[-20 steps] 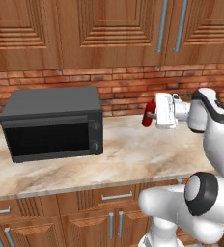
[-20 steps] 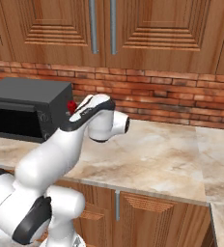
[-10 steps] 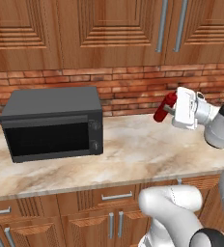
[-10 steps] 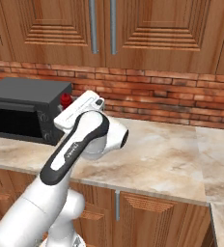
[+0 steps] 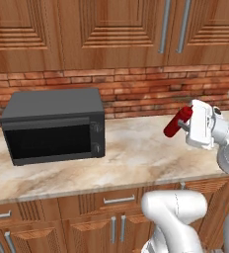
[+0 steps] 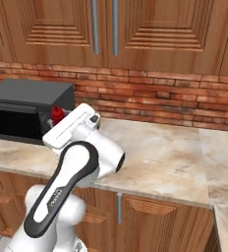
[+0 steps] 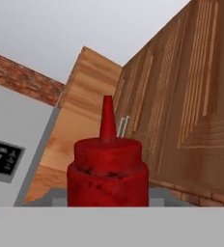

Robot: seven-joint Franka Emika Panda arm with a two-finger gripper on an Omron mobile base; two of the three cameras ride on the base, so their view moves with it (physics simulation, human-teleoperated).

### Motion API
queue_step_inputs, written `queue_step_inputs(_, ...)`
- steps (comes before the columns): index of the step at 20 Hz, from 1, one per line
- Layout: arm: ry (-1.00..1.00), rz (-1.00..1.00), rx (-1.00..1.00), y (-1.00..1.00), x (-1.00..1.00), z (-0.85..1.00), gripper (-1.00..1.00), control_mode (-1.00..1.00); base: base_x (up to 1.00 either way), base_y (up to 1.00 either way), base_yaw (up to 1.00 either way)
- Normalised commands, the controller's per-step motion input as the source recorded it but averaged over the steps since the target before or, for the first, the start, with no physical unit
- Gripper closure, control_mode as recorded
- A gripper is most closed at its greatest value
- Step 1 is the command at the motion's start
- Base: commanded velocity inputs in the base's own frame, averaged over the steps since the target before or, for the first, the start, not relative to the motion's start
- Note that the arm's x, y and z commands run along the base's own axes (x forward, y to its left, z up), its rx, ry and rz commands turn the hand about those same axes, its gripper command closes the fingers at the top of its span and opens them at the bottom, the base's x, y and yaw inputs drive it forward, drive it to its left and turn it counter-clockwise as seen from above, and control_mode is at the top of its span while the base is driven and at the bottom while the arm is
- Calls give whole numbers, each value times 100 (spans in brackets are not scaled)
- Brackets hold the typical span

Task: Place the ketchup and mustard from the counter to the top shelf of the fridge. If the existing items in the fridge are on the top shelf, move them to other shelves.

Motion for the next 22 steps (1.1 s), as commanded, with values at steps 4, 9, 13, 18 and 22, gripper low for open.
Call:
queue_step_inputs(4,0,0,0,0,0,0,100,100,-99,1,-18)
queue_step_inputs(9,0,0,0,0,0,0,100,100,-96,9,-50)
queue_step_inputs(13,0,0,0,0,0,0,100,100,-39,26,-83)
queue_step_inputs(18,0,0,0,0,0,0,100,100,-5,22,-93)
queue_step_inputs(22,0,0,0,0,0,0,100,100,0,15,-97)
